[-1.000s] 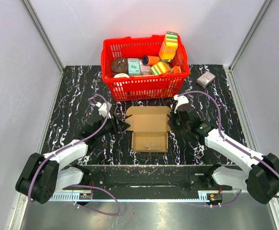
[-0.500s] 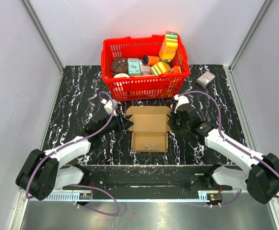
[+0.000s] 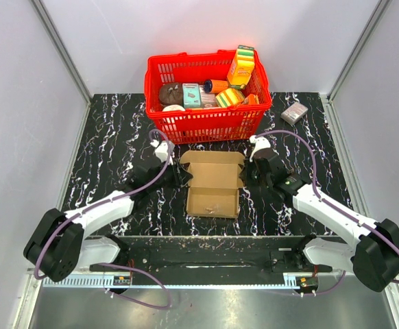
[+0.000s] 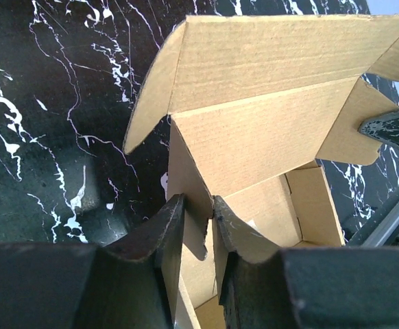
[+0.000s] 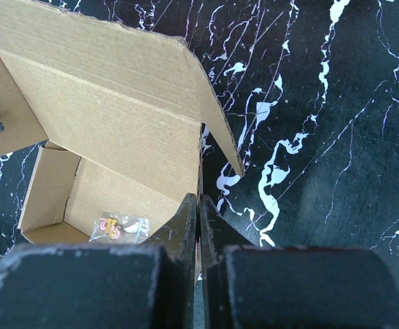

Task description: Fold the paper box

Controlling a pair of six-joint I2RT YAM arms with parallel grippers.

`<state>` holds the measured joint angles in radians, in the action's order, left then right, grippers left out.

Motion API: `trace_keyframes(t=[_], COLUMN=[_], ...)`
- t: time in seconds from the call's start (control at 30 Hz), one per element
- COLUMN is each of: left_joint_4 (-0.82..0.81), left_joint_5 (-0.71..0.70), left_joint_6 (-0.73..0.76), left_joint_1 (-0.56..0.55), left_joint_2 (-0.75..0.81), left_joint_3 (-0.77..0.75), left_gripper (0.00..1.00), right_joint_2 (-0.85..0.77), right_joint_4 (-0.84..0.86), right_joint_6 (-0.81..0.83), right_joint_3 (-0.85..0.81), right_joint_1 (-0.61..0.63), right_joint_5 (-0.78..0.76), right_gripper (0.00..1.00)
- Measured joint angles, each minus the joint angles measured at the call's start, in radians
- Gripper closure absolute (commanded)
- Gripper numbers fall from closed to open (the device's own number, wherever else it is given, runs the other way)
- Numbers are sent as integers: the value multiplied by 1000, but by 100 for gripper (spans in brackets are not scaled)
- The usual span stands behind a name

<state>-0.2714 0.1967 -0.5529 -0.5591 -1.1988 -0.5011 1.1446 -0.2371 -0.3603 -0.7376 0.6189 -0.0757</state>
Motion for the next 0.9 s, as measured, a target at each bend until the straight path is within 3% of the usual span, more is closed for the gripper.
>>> trace_keyframes(t=[0.2, 0.5, 0.77, 0.9], left_joint_4=[69, 126, 137, 138], left_joint_5=[-95, -198, -235, -236], left_joint_6=[7, 3, -1, -4], left_joint_1=[-52, -108, -143, -154], left_joint_2=[-32, -48, -89, -95], left_joint_3=[-58, -96, -138, -146], left_gripper=[81, 81, 66, 64], right_joint_2=[-11, -31, -31, -31], right_joint_4=[-1, 0, 0, 0], right_joint_6=[-15, -61, -68, -68], right_joint_3=[8, 20, 20, 24], right_joint_1=[0, -1, -2, -2], right_joint_5=[-16, -36, -39, -38], right_gripper=[92, 92, 91, 91])
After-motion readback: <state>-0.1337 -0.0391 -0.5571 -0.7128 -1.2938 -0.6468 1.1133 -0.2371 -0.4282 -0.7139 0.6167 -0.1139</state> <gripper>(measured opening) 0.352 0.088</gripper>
